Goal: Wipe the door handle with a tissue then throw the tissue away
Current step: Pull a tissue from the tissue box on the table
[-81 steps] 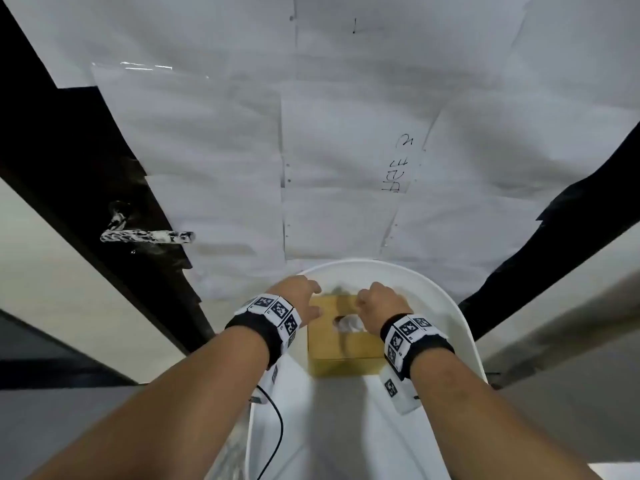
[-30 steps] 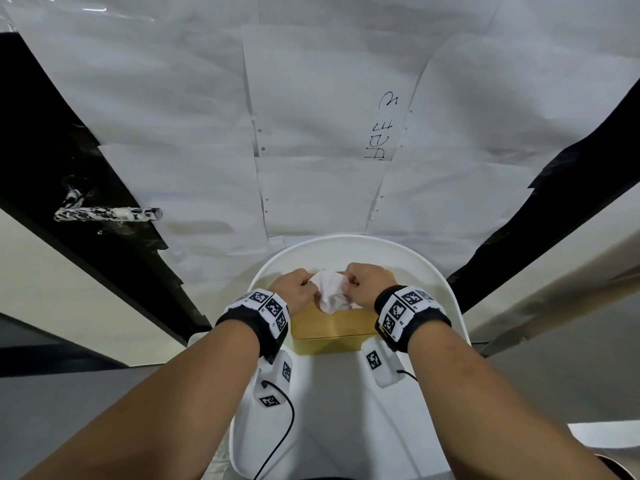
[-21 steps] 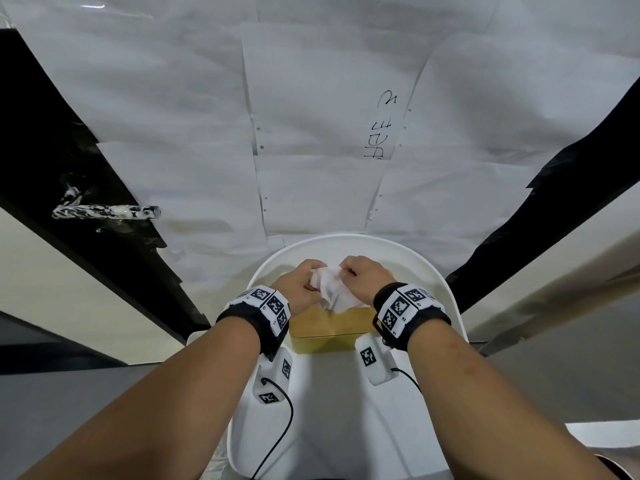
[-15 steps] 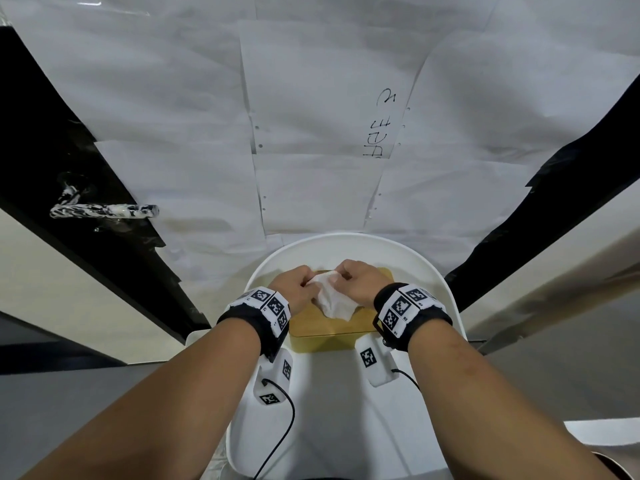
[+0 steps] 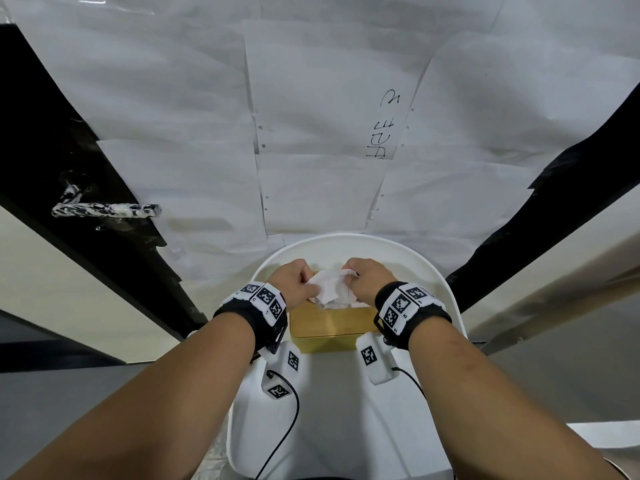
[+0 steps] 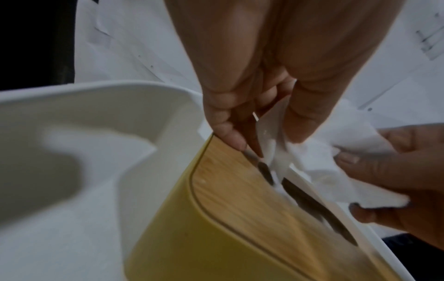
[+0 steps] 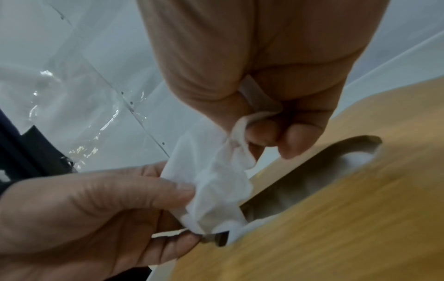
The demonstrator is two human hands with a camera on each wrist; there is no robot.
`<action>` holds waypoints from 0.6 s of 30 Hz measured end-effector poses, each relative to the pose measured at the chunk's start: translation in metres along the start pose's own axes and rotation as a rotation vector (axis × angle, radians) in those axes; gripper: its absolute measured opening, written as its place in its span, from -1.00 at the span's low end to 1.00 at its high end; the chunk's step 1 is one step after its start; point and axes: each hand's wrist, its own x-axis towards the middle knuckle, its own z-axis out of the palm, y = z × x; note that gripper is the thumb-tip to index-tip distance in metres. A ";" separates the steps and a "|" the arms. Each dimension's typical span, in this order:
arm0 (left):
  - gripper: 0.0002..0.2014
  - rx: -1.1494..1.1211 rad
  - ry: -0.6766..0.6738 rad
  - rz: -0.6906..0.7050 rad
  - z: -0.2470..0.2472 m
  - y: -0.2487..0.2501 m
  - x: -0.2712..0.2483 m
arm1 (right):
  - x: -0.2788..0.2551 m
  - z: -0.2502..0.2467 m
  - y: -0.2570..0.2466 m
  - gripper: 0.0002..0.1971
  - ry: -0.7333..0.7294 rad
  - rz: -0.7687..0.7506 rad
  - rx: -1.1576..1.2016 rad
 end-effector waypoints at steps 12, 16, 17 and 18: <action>-0.76 -0.137 -0.024 -0.014 0.002 0.001 0.001 | 0.004 -0.003 -0.003 -0.69 0.069 0.122 -0.068; -0.78 -0.160 0.097 -0.062 0.000 0.003 0.001 | 0.002 -0.004 -0.002 -0.56 0.129 0.075 0.123; -0.79 -0.211 0.107 -0.068 0.001 0.002 0.002 | 0.002 -0.004 -0.002 -0.55 0.117 0.054 0.111; -0.79 -0.257 0.118 -0.073 0.000 0.002 0.001 | 0.004 -0.003 -0.001 -0.53 0.108 0.044 0.093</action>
